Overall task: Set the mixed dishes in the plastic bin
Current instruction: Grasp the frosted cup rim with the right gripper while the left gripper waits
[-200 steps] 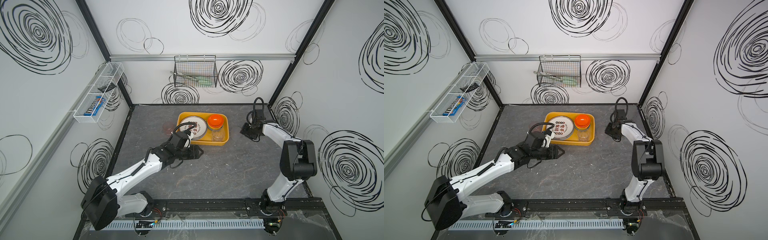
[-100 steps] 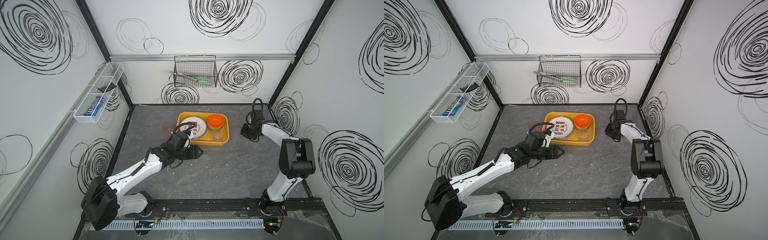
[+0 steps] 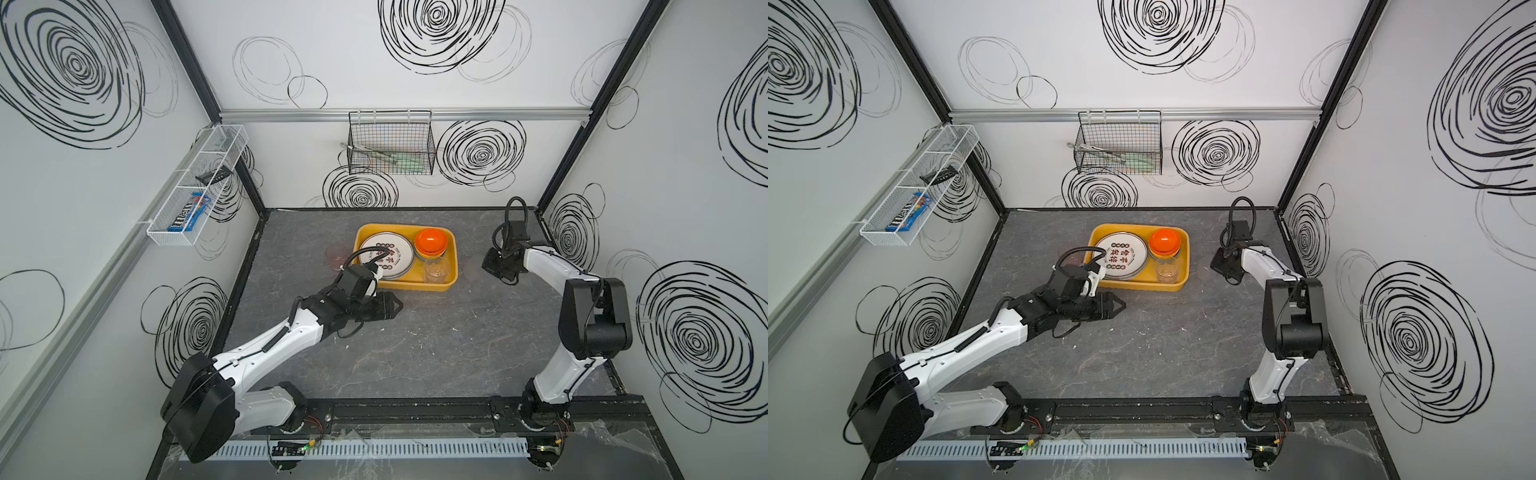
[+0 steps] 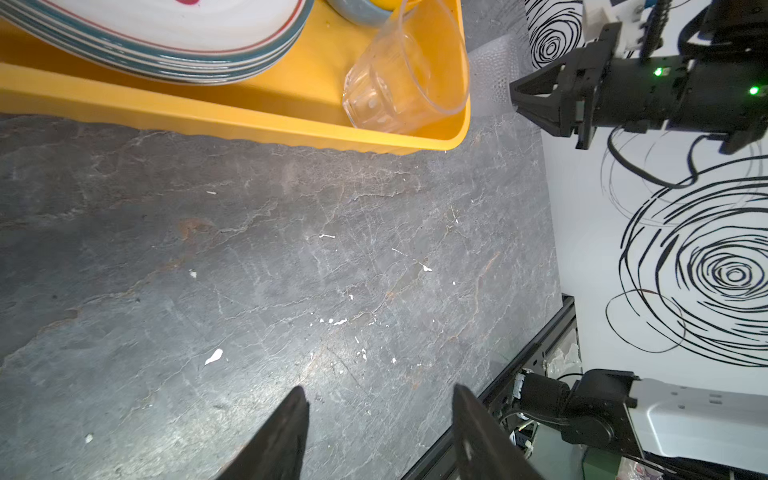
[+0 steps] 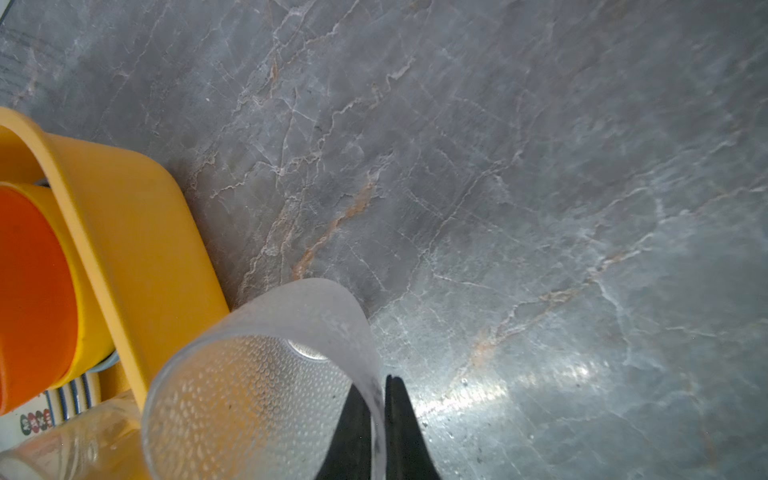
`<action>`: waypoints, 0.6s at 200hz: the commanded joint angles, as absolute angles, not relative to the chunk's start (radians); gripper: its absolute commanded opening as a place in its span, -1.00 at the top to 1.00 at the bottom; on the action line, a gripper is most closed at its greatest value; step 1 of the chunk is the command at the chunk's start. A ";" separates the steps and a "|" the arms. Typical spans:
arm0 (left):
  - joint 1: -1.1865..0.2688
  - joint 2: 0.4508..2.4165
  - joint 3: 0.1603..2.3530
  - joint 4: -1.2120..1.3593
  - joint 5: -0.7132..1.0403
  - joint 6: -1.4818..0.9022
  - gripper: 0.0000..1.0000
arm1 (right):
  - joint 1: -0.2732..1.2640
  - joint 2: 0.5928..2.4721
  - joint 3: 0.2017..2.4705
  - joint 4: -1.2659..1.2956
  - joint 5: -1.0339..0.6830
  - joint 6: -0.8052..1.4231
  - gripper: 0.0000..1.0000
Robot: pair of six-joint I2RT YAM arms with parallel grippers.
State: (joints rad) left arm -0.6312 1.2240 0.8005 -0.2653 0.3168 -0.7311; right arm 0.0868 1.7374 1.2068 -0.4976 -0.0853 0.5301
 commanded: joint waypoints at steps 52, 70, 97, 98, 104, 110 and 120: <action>-0.600 1.181 0.769 -0.241 0.325 -0.723 -0.19 | 0.112 1.603 1.227 -0.581 -0.046 0.494 0.90; -0.595 1.174 0.765 -0.241 0.324 -0.723 -0.19 | 0.123 1.588 1.247 -0.600 -0.047 0.486 0.90; -0.583 1.161 0.760 -0.242 0.322 -0.723 -0.19 | 0.142 1.566 1.275 -0.625 -0.065 0.473 0.90; -0.582 1.160 0.759 -0.242 0.322 -0.723 -0.19 | 0.142 1.566 1.277 -0.625 -0.067 0.473 0.90; -0.580 1.158 0.757 -0.244 0.322 -0.723 -0.19 | 0.146 1.562 1.282 -0.628 -0.078 0.467 0.90; -0.576 1.155 0.755 -0.244 0.323 -0.723 -0.19 | 0.151 1.558 1.289 -0.632 -0.086 0.464 0.90; -0.569 1.151 0.752 -0.245 0.323 -0.723 -0.19 | 0.160 1.550 1.299 -0.640 -0.090 0.461 0.90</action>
